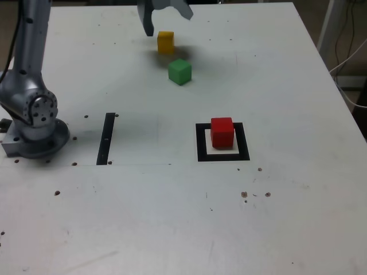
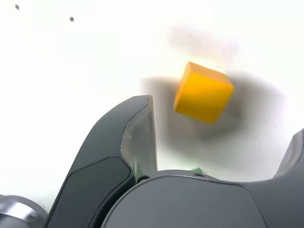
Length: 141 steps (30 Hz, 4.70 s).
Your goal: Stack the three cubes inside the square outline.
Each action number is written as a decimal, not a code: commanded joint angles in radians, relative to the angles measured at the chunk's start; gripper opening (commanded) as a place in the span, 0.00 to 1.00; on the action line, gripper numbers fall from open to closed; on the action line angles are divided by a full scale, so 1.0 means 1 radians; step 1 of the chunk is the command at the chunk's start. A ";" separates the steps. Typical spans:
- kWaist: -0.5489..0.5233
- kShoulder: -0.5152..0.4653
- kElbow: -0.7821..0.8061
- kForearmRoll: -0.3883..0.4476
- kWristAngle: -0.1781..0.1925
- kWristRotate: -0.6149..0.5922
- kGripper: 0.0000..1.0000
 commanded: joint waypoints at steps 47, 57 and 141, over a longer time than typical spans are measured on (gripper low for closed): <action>-0.002 0.201 -0.122 0.045 0.042 0.235 0.72; -0.010 0.195 -0.125 0.040 0.042 0.219 0.33; -0.863 -0.025 -0.010 0.177 -0.209 -0.518 0.30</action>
